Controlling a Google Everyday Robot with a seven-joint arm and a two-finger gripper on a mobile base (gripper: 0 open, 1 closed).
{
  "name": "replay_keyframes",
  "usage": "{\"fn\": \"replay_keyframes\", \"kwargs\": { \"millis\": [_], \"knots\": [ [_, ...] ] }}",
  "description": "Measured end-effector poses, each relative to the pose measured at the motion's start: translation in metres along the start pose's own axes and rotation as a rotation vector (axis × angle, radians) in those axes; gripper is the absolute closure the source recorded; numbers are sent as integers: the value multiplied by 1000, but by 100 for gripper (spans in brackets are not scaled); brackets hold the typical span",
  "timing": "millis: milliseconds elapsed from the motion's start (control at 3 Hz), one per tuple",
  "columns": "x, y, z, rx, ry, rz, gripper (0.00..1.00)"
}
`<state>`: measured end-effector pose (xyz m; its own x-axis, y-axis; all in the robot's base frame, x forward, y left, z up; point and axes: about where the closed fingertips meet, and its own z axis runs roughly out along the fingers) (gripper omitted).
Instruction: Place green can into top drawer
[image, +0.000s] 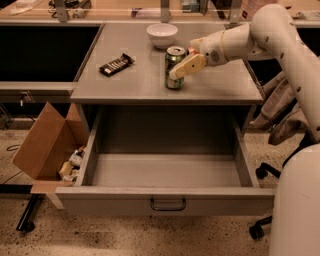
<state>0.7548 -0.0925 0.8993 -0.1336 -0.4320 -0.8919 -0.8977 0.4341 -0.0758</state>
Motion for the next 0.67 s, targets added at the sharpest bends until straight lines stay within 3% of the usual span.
{"fn": "replay_keyframes", "kwargs": {
  "millis": [667],
  "knots": [
    [-2,2,2,-3,2,-10,42]
  ]
}}
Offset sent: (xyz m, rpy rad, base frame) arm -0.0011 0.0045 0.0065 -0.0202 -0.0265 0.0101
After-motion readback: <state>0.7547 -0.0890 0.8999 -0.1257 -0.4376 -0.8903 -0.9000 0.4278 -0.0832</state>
